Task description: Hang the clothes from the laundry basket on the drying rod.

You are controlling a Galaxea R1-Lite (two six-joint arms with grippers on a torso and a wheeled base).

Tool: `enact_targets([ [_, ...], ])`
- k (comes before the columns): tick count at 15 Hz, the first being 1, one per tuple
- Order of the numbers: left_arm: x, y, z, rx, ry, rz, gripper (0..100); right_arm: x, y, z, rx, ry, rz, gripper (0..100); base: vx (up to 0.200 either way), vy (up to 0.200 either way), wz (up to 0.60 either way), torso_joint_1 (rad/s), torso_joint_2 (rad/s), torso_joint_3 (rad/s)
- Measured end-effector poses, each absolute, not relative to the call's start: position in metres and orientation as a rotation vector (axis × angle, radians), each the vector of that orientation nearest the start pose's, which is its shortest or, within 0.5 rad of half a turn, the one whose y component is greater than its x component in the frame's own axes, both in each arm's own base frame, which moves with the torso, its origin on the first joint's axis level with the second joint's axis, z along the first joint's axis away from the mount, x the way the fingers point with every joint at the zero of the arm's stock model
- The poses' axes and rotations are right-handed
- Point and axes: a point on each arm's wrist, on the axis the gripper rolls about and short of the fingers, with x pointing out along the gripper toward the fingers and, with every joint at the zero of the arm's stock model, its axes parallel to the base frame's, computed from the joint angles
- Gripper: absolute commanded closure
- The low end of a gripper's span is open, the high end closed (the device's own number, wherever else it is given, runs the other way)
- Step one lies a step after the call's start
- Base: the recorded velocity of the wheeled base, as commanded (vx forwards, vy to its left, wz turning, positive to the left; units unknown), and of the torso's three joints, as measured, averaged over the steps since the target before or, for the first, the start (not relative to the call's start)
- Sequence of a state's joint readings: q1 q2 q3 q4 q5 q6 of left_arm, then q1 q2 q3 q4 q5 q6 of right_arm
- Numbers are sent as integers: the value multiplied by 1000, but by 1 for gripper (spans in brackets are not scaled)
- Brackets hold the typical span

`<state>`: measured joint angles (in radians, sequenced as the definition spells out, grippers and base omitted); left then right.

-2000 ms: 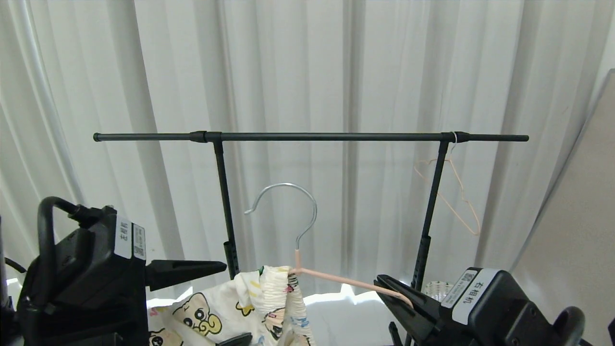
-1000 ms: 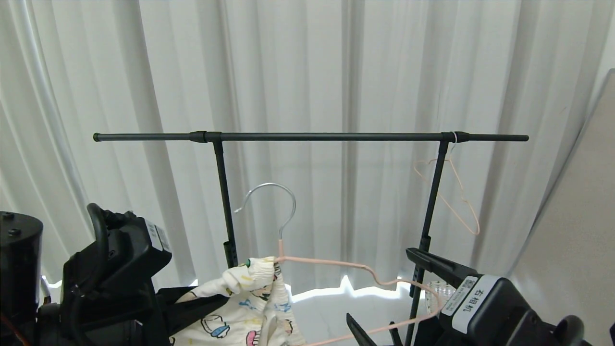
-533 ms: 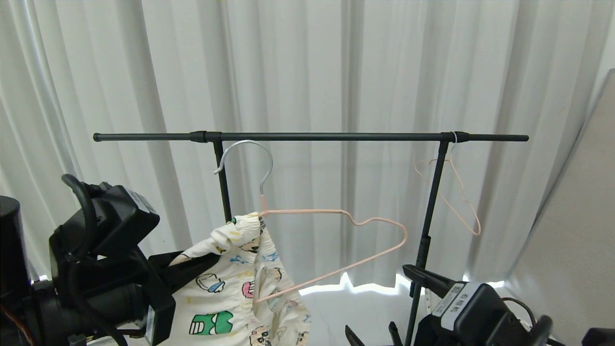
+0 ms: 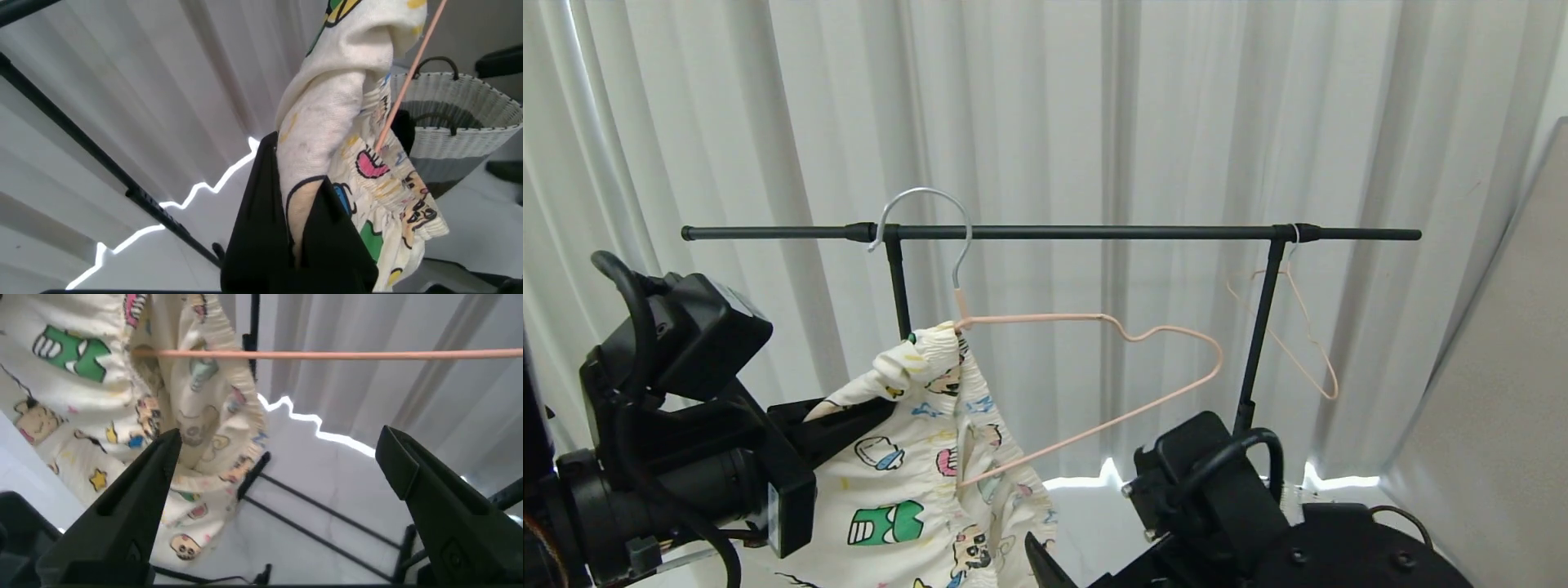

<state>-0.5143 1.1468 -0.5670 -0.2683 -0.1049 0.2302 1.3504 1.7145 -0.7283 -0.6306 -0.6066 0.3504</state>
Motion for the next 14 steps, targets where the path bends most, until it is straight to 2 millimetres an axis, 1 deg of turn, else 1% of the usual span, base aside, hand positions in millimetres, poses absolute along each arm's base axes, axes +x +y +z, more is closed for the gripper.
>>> enact_targets([
  [2,139,-82,212,276,229,-649,100,80,298,154,32,353,685,0,0,0,0,0,0,0],
  [3,140,-83,215,267,219,-651,100,82,303,148,18,366,683,0,0,0,0,0,0,0],
  [5,139,-83,220,259,200,-653,100,88,309,135,-21,392,663,0,0,0,0,0,0,0],
  [6,139,-83,222,257,193,-655,100,94,310,129,-37,401,641,0,0,0,0,0,0,0],
  [9,134,-82,223,256,180,-665,100,112,306,119,-72,425,573,0,0,0,0,0,0,0],
  [11,131,-81,222,256,179,-667,100,122,302,117,-86,423,536,0,0,0,0,0,0,0],
  [14,129,-80,219,257,185,-667,100,140,288,113,-140,416,463,0,0,0,0,0,0,0],
])
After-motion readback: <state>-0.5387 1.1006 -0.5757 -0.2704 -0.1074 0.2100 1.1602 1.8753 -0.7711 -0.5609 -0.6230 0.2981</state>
